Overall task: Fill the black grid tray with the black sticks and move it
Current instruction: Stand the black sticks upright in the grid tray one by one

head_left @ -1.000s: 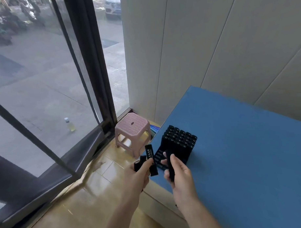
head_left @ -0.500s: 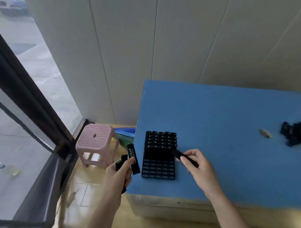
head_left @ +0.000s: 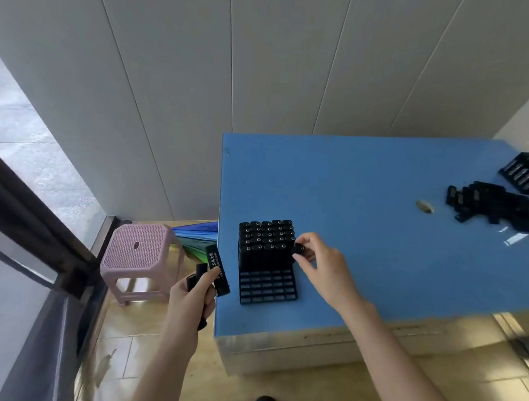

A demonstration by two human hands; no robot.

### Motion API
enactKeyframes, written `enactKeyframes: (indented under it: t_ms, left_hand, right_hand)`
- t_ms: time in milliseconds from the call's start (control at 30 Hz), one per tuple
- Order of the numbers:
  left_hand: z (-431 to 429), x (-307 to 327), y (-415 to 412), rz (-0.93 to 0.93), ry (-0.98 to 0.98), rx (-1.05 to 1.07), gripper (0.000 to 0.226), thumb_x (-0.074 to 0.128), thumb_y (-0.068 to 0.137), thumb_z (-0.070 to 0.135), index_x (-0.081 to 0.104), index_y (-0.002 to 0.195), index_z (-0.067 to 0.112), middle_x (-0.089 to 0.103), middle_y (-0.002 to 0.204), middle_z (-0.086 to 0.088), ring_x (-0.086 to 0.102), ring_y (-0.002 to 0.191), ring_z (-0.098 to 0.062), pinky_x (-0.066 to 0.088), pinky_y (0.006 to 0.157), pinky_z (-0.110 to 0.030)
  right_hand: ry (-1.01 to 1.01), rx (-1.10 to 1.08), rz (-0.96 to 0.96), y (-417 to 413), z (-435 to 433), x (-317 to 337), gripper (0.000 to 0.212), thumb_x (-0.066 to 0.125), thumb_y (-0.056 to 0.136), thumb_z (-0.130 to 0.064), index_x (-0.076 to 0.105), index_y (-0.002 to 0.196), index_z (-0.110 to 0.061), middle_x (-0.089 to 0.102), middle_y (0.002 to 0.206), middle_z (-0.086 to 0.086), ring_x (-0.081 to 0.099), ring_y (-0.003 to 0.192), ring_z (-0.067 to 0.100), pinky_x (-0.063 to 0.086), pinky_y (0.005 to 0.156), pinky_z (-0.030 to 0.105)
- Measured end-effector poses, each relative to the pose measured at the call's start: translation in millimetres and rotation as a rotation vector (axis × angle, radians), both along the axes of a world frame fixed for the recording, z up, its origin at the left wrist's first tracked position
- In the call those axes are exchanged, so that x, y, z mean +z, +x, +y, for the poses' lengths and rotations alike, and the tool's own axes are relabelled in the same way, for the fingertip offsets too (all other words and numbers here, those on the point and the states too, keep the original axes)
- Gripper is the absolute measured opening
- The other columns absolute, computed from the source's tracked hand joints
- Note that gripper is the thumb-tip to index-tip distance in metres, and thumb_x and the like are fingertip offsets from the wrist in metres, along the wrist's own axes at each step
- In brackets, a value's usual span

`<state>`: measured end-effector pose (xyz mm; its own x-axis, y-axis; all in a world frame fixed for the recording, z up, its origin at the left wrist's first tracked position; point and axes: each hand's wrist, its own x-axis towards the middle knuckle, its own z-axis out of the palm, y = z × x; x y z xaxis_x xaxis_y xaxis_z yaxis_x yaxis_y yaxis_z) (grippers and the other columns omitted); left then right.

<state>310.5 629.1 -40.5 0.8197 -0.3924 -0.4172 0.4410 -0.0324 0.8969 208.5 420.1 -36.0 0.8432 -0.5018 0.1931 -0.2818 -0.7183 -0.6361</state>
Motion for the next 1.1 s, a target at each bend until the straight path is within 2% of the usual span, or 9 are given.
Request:
enactKeyframes:
  t_ms: [267,600,700,767,833,900,1000,1067,1100]
  left_hand:
    - [0,2,-5,-0.015,0.008,-0.031,0.036,0.061,0.087,0.019,0.034,0.063,0.016,0.028,0.052,-0.003,0.022,0.043,-0.013,0.018,0.048,-0.027]
    - [-3,5,-10,-0.011,0.002,-0.043,0.033,0.06,0.087,0.018,0.036,0.065,0.013,0.032,0.048,0.0,0.025,0.04,-0.012,0.022,0.041,-0.02]
    - [-4,6,-12,-0.018,0.005,-0.054,0.031,0.061,0.086,0.02,0.038,0.067,0.012,0.033,0.049,-0.001,0.026,0.04,-0.012,0.022,0.044,-0.023]
    - [-4,7,-13,-0.039,0.027,-0.065,0.032,0.064,0.084,0.023,0.041,0.066,0.011,0.035,0.051,-0.004,0.027,0.041,-0.013,0.021,0.044,-0.024]
    - [-4,9,-15,-0.059,0.041,-0.073,0.035,0.066,0.083,0.027,0.045,0.061,0.01,0.038,0.052,-0.008,0.027,0.043,-0.015,0.019,0.044,-0.024]
    - [-4,11,-17,-0.068,0.038,-0.093,0.036,0.067,0.082,0.031,0.047,0.059,0.01,0.039,0.051,-0.009,0.026,0.044,-0.015,0.019,0.044,-0.024]
    - [-5,14,-22,-0.079,0.029,-0.153,0.034,0.065,0.081,0.034,0.052,0.065,0.007,0.036,0.044,-0.005,0.025,0.042,-0.016,0.019,0.041,-0.024]
    - [-6,14,-25,-0.1,0.009,-0.177,0.034,0.065,0.081,0.033,0.054,0.072,0.002,0.037,0.044,-0.004,0.027,0.042,-0.015,0.021,0.042,-0.024]
    - [-7,14,-27,-0.114,-0.001,-0.186,0.034,0.064,0.082,0.031,0.054,0.074,-0.001,0.037,0.044,-0.004,0.027,0.042,-0.015,0.022,0.042,-0.023]
  right_hand:
    - [-0.18,0.107,-0.068,2,-7,3,0.016,0.063,0.086,-0.016,0.066,0.102,-0.013,0.066,0.093,-0.006,0.064,0.076,0.01,0.053,0.071,0.029]
    - [-0.101,0.138,0.029,3,-20,13,0.023,0.068,0.083,-0.017,0.07,0.105,-0.014,0.072,0.1,-0.004,0.065,0.086,0.006,0.05,0.084,0.021]
    - [-0.163,0.109,0.018,4,-14,7,0.022,0.066,0.084,-0.017,0.07,0.105,-0.016,0.07,0.094,-0.006,0.064,0.082,0.012,0.052,0.076,0.029]
    - [-0.265,0.071,-0.013,3,-7,4,0.024,0.067,0.083,-0.015,0.069,0.107,-0.018,0.066,0.091,-0.006,0.06,0.08,0.012,0.05,0.067,0.026]
    - [-0.309,0.023,-0.065,-1,5,5,0.031,0.064,0.086,-0.018,0.063,0.117,-0.019,0.058,0.095,-0.007,0.056,0.079,0.01,0.047,0.064,0.022]
    - [-0.12,0.002,-0.12,-6,27,10,0.034,0.053,0.092,-0.024,0.054,0.126,-0.02,0.055,0.099,-0.009,0.057,0.075,0.005,0.049,0.067,0.02]
    - [0.454,0.022,0.034,-7,67,19,0.033,0.037,0.097,-0.034,0.053,0.123,-0.021,0.064,0.091,-0.004,0.064,0.071,0.008,0.055,0.072,0.025]
    - [0.842,0.032,0.139,-3,84,20,0.035,0.03,0.098,-0.038,0.055,0.114,-0.019,0.067,0.082,0.002,0.066,0.069,0.014,0.057,0.069,0.027]
    - [0.966,0.026,0.145,-1,90,20,0.036,0.03,0.098,-0.038,0.056,0.11,-0.016,0.067,0.078,0.004,0.066,0.067,0.016,0.056,0.066,0.026]
